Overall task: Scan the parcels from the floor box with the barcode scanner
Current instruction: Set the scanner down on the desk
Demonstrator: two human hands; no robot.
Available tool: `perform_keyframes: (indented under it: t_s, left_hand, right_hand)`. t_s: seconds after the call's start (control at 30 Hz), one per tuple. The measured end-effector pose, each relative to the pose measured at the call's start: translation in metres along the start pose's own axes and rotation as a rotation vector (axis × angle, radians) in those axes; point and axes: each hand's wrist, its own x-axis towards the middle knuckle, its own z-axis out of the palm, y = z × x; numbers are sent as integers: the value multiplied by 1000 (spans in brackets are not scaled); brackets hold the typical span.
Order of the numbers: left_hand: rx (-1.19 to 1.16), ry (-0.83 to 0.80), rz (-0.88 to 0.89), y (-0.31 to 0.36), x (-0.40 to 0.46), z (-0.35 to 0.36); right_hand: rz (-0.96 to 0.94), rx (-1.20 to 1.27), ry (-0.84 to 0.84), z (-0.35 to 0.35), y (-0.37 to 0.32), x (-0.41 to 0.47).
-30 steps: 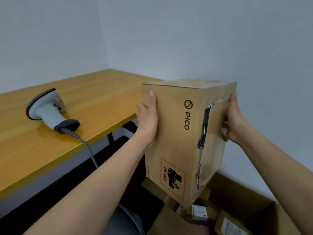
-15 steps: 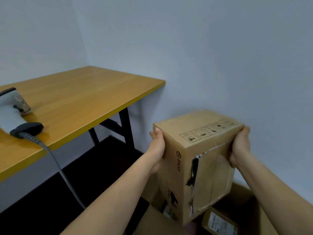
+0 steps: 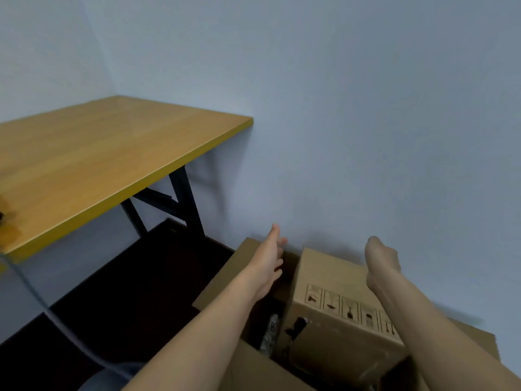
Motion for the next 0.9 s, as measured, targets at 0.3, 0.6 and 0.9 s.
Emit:
perform_keyframes:
  t_s: [0.3, 0.6, 0.9]
  left_hand:
    - [-4, 92, 68, 20, -15, -24]
    - [123, 192, 303, 62, -76, -56]
    - [86, 411, 702, 107, -172, -136]
  right_hand:
    - [-86, -89, -215, 14, -23, -45]
    - [-312, -110, -586, 20, -65, -162]
    - [-614, -175, -869, 43, -92, -293]
